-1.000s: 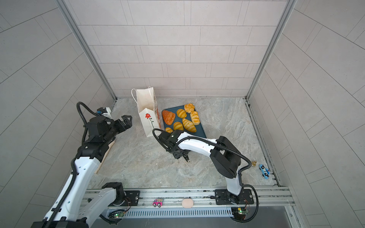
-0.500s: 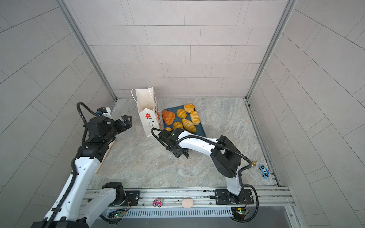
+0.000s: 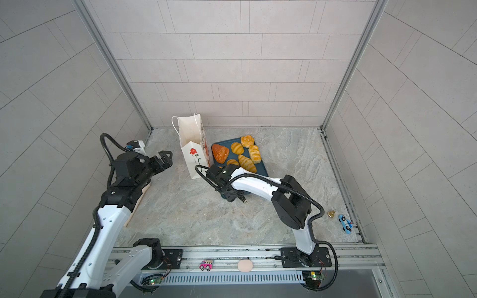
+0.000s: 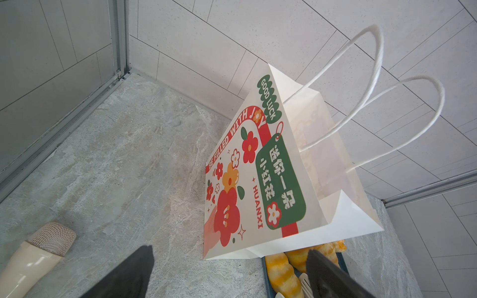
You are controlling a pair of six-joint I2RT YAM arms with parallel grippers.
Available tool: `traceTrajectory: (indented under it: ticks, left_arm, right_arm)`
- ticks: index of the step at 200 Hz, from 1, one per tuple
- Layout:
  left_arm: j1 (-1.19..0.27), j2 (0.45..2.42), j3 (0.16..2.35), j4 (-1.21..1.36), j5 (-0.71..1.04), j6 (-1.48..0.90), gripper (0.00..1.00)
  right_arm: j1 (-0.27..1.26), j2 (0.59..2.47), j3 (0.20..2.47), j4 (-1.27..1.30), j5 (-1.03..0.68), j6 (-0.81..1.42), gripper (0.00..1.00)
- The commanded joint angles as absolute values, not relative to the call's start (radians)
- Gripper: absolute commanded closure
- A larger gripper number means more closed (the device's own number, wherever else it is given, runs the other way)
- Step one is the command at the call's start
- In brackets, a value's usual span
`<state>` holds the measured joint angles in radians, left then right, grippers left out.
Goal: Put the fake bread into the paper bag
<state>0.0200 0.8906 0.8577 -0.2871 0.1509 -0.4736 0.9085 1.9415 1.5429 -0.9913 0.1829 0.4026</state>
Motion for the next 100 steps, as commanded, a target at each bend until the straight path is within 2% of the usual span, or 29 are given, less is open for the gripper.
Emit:
traceTrajectory:
  ticks: [1, 61, 100]
  left_arm:
    - [0.026, 0.877, 0.848, -0.288, 0.136, -0.468, 0.0]
    - [0.026, 0.881, 0.851, -0.287, 0.133, -0.468, 0.0]
    - [0.025, 0.88, 0.851, -0.286, 0.13, -0.48, 0.0]
  right_arm:
    - [0.899, 1.957, 1.56, -0.994, 0.191, 0.386, 0.48]
    - [0.897, 1.969, 1.56, -0.985, 0.156, 0.363, 0.51]
    - [0.897, 1.966, 1.552, -1.007, 0.164, 0.35, 0.6]
